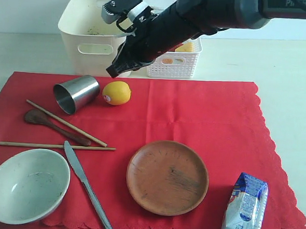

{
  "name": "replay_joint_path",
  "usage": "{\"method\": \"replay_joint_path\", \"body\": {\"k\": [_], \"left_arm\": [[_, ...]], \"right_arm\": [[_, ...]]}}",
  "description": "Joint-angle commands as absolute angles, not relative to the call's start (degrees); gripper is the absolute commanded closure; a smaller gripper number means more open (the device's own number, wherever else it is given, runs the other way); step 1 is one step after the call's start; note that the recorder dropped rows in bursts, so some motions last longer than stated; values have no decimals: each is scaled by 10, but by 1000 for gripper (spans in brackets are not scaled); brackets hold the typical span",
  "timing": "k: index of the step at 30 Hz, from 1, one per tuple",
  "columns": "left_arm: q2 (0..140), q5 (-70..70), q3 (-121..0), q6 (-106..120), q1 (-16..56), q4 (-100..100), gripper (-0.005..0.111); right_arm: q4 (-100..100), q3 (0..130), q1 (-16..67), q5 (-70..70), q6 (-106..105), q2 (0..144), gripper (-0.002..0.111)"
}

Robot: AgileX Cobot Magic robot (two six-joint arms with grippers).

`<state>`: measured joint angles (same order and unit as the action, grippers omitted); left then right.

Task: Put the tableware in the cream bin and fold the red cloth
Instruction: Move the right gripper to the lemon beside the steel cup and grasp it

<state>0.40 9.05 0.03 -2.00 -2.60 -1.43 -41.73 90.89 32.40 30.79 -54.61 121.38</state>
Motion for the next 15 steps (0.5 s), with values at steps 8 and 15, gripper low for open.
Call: {"method": "replay_joint_path", "body": {"k": [8,15], "left_arm": [[0,87,0,-18,-27,-16,106],[0,87,0,-18,-27,-16,106]], "right_arm": [[-398,906,346,253,-479,1250,37],[-398,907,346,253,-504,1267,35]]}}
